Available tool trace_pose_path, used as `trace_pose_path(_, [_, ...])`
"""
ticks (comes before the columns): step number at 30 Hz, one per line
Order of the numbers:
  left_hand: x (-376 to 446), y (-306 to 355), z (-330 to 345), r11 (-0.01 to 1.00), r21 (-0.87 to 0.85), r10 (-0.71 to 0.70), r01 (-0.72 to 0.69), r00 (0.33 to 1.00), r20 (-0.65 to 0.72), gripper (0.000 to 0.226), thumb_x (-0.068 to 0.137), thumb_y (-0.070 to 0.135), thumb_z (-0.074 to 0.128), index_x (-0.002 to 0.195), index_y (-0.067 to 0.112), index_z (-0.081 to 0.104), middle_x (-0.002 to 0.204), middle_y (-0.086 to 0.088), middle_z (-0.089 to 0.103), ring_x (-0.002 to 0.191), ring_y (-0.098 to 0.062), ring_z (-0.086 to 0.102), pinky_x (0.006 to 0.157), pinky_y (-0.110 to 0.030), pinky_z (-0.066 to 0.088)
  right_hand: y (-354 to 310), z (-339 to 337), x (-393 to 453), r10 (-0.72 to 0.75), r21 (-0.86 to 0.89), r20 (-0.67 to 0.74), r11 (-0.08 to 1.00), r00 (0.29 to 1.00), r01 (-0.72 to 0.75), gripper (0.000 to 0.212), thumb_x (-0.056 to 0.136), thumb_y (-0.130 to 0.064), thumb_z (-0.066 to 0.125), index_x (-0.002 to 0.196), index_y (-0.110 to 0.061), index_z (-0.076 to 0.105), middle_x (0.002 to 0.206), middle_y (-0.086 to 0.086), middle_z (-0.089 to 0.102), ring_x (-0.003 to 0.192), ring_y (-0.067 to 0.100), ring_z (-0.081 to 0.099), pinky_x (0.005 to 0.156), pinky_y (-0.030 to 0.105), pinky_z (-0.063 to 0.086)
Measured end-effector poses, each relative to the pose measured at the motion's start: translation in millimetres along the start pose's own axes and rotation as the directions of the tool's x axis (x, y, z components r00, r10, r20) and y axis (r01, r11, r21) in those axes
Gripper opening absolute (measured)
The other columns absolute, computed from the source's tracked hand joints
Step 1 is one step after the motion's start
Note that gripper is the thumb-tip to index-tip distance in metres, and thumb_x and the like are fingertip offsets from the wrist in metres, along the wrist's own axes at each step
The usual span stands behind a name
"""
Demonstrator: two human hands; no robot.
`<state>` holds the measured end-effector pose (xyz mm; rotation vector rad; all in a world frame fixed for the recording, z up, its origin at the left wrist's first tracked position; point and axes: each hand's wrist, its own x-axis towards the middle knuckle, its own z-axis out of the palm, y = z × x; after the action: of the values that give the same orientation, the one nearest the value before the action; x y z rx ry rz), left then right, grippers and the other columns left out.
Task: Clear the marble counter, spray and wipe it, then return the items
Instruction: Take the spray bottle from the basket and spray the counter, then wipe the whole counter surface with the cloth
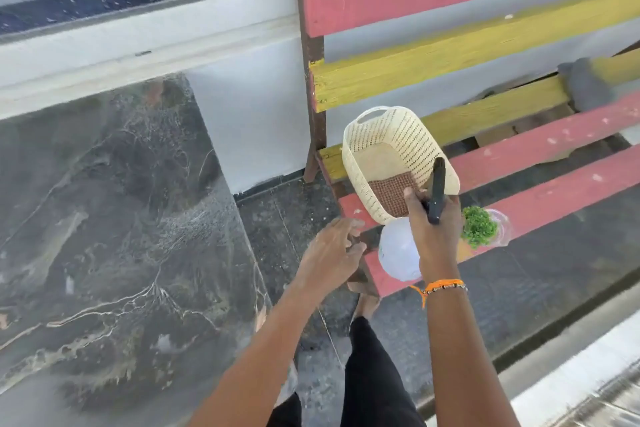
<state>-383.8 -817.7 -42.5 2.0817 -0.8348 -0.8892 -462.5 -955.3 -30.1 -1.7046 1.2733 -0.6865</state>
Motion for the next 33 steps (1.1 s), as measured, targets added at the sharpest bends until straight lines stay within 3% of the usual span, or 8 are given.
trace_pose_path(4, [35.2, 19.5, 15.4, 0.992, -0.080, -0.095, 0.093, 0.995, -0.017, 0.033, 0.092, 0.018, 0.052, 0.125, 0.020, 0.051, 0.125, 0.001, 0.057, 0.103, -0.010, 0.060, 0.089, -0.025, 0.048, 3.0, -2.4, 57.4, -0.014, 0.029, 0.079, 1.000, 0.997, 0.011, 0.033, 0.078, -0.014, 0.071, 0.061, -0.029, 0.048, 0.076, -0.005, 0.049, 0.091, 0.037, 0.057, 0.079, 0.040, 0.046])
trace_pose_path(6, [53.2, 35.9, 25.8, 0.983, -0.110, -0.151, 0.145, 0.987, -0.046, 0.032, 0.093, 0.018, 0.051, 0.125, 0.017, 0.051, 0.125, -0.001, 0.057, 0.104, -0.012, 0.060, 0.089, -0.027, 0.049, 8.1, -0.2, 86.9, -0.050, 0.027, 0.108, 0.999, 0.993, 0.047, 0.037, 0.076, -0.009, 0.072, 0.065, -0.030, 0.045, 0.083, 0.011, 0.058, 0.094, 0.037, 0.058, 0.084, 0.044, 0.048])
trace_pose_path(9, [82.8, 55.8, 45.0, 0.972, -0.152, -0.195, 0.180, 0.977, -0.087, 0.033, 0.093, 0.018, 0.050, 0.125, 0.017, 0.051, 0.124, -0.003, 0.057, 0.099, -0.011, 0.060, 0.087, -0.030, 0.050, 16.3, 6.0, 123.8, -0.097, 0.040, 0.149, 0.995, 0.984, 0.092, 0.022, 0.074, -0.007, 0.074, 0.079, -0.014, 0.054, 0.104, 0.024, 0.058, 0.094, 0.024, 0.055, 0.085, 0.024, 0.042])
trace_pose_path(12, [109.3, 62.2, 63.2, 0.965, -0.154, -0.232, 0.214, 0.966, -0.113, 0.034, 0.092, 0.017, 0.051, 0.126, 0.016, 0.051, 0.123, -0.004, 0.057, 0.099, -0.009, 0.056, 0.085, -0.024, 0.045, 28.0, 20.4, 155.9, -0.201, -0.042, 0.221, 0.976, 0.954, 0.216, 0.034, 0.071, -0.004, 0.073, 0.102, 0.004, 0.060, 0.102, 0.023, 0.059, 0.101, 0.025, 0.051, 0.082, 0.012, 0.031])
trace_pose_path(15, [129.2, 60.9, 75.7, 0.946, -0.128, -0.313, 0.298, 0.942, -0.118, 0.035, 0.091, 0.014, 0.052, 0.126, 0.014, 0.050, 0.125, -0.005, 0.056, 0.106, -0.011, 0.053, 0.090, -0.024, 0.040, 42.0, 39.5, 184.6, -0.210, -0.054, 0.343, 0.969, 0.915, 0.242, 0.038, 0.072, 0.000, 0.068, 0.109, -0.004, 0.060, 0.105, 0.019, 0.059, 0.101, 0.034, 0.052, 0.096, 0.028, 0.037])
trace_pose_path(18, [140.7, 56.4, 83.7, 0.927, -0.119, -0.370, 0.356, 0.919, -0.135, 0.035, 0.091, 0.016, 0.053, 0.126, 0.014, 0.051, 0.124, -0.004, 0.057, 0.103, -0.008, 0.053, 0.088, -0.022, 0.039, 61.0, 58.4, 204.6, -0.198, -0.088, 0.451, 0.961, 0.870, 0.264, 0.030, 0.077, 0.001, 0.064, 0.105, -0.008, 0.061, 0.108, 0.015, 0.055, 0.100, 0.036, 0.052, 0.091, 0.045, 0.044])
trace_pose_path(24, [145.0, 46.4, 89.6, 0.886, -0.154, -0.458, 0.438, 0.878, -0.137, 0.035, 0.091, 0.020, 0.054, 0.126, 0.018, 0.051, 0.125, -0.001, 0.057, 0.110, -0.012, 0.056, 0.092, -0.027, 0.043, 90.5, 90.5, 230.1, -0.195, -0.178, 0.558, 0.922, 0.807, 0.345, 0.027, 0.077, 0.011, 0.056, 0.097, -0.007, 0.061, 0.106, 0.011, 0.055, 0.097, 0.031, 0.049, 0.080, 0.026, 0.036])
trace_pose_path(33, [145.0, 33.5, 88.3, 0.846, -0.212, -0.526, 0.489, 0.830, -0.185, 0.029, 0.092, 0.022, 0.052, 0.120, 0.021, 0.055, 0.127, 0.004, 0.055, 0.110, -0.006, 0.050, 0.093, -0.023, 0.035, 104.3, 106.3, 242.6, -0.242, -0.103, 0.564, 0.928, 0.790, 0.359, 0.022, 0.075, 0.015, 0.046, 0.089, 0.001, 0.057, 0.101, 0.016, 0.054, 0.093, 0.032, 0.052, 0.082, 0.033, 0.045])
